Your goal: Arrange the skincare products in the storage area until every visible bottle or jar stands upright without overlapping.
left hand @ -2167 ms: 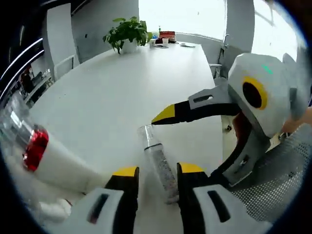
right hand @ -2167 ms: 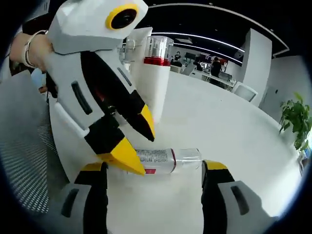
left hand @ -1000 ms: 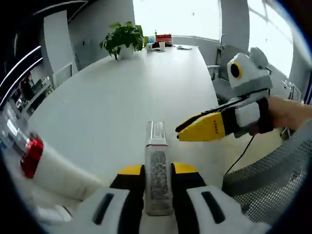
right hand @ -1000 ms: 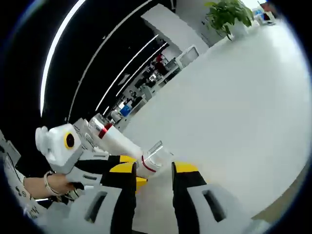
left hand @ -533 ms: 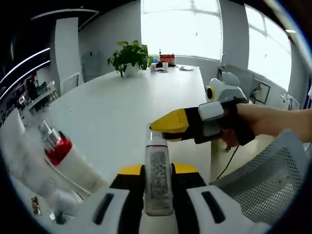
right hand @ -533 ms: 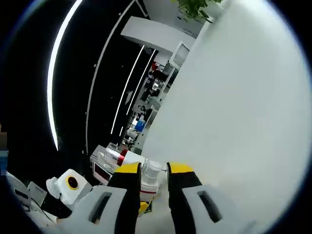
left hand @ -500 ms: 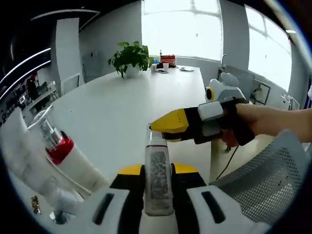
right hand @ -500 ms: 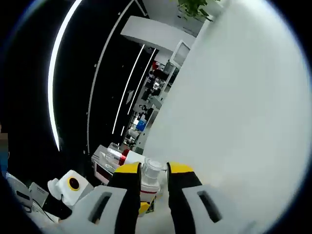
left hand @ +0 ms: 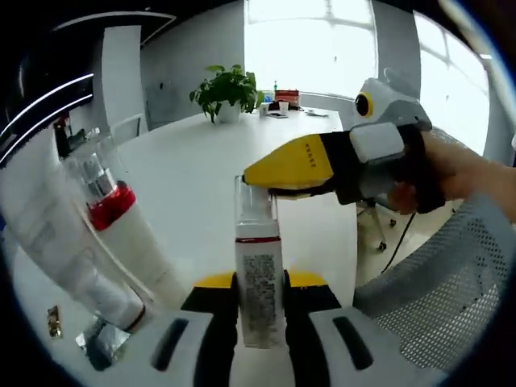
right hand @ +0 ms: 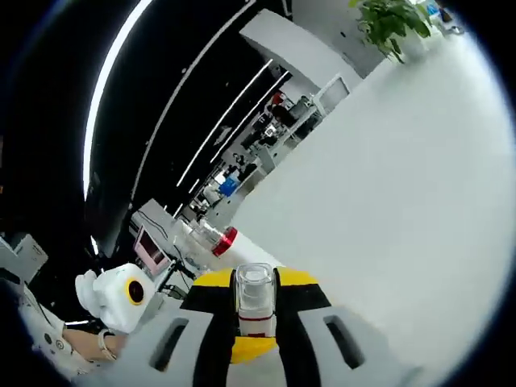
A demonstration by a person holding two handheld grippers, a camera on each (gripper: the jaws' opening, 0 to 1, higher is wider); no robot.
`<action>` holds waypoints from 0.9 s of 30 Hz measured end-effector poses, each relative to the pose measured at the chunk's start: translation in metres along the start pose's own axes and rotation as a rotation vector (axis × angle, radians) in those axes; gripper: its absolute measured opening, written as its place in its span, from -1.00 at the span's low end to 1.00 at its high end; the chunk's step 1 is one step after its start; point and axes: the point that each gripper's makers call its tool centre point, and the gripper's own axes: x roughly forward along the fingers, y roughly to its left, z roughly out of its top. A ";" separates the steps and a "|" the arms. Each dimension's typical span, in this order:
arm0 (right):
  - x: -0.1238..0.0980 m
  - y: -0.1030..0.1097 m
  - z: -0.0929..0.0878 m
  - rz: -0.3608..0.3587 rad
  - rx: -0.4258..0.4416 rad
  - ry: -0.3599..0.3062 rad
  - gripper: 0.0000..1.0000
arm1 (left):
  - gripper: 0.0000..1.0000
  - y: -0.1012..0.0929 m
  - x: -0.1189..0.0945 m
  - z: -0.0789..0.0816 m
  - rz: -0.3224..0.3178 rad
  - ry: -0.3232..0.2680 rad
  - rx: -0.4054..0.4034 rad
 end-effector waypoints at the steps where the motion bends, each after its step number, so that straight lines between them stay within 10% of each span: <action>1: 0.001 0.002 0.000 -0.001 -0.020 0.004 -0.64 | -0.66 0.001 0.000 -0.001 0.003 0.002 -0.003; 9: 0.005 0.024 -0.010 -0.012 -0.387 0.132 -0.64 | -0.66 0.005 0.009 -0.006 0.006 -0.016 0.000; 27: 0.008 0.033 -0.025 -0.001 -0.523 0.230 -0.42 | -0.60 0.007 0.012 -0.011 0.006 -0.044 0.070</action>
